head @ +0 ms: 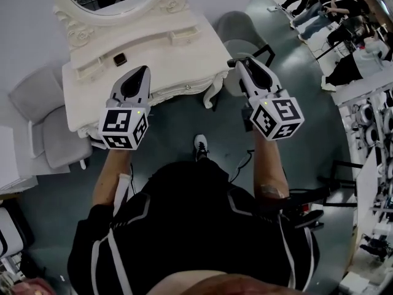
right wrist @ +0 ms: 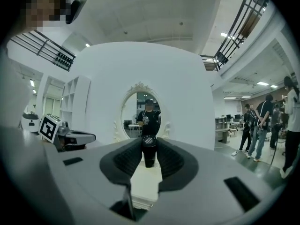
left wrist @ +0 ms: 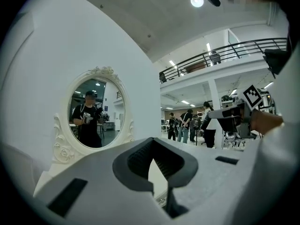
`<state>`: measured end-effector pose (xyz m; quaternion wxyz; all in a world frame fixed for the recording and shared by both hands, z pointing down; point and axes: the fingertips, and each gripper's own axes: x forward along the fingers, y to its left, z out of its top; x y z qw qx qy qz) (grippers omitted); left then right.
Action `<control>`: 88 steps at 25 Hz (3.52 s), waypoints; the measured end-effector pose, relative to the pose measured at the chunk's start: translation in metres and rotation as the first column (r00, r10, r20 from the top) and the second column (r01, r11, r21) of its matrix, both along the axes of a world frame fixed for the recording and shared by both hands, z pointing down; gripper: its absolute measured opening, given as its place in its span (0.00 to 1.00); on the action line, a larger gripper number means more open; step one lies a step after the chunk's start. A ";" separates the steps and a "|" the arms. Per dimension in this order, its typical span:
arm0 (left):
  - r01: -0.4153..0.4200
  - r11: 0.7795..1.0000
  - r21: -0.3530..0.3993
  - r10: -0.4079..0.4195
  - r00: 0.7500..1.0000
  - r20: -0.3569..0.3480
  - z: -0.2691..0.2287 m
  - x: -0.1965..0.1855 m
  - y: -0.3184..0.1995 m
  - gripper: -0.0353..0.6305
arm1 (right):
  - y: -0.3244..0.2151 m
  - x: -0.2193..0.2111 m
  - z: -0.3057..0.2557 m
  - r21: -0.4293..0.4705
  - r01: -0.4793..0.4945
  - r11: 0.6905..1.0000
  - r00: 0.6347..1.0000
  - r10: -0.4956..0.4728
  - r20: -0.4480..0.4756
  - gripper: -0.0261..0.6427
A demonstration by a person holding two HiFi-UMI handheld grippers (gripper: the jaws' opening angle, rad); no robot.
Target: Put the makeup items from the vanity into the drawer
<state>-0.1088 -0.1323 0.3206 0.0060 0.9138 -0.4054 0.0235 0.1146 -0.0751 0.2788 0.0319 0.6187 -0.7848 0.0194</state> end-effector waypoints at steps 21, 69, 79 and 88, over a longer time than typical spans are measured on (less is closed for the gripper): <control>0.156 0.988 -0.020 -0.155 0.987 0.048 -0.004 0.113 -0.134 0.06 | -0.160 0.112 0.005 -0.016 0.173 0.985 0.984 -0.172 0.050 0.19; 0.168 0.963 -0.210 -0.141 0.981 0.137 0.117 0.081 -0.314 0.06 | -0.425 0.063 0.233 -0.398 0.166 0.902 0.979 -0.198 -0.040 0.19; 0.265 0.934 -0.240 -0.225 0.958 0.179 0.138 0.083 -0.321 0.06 | -0.452 0.066 0.307 -0.506 0.230 0.831 0.954 -0.296 -0.052 0.19; 0.328 0.911 -0.251 -0.289 0.940 0.183 0.146 0.078 -0.327 0.06 | -0.451 0.054 0.341 -0.552 0.269 0.790 0.921 -0.378 -0.091 0.19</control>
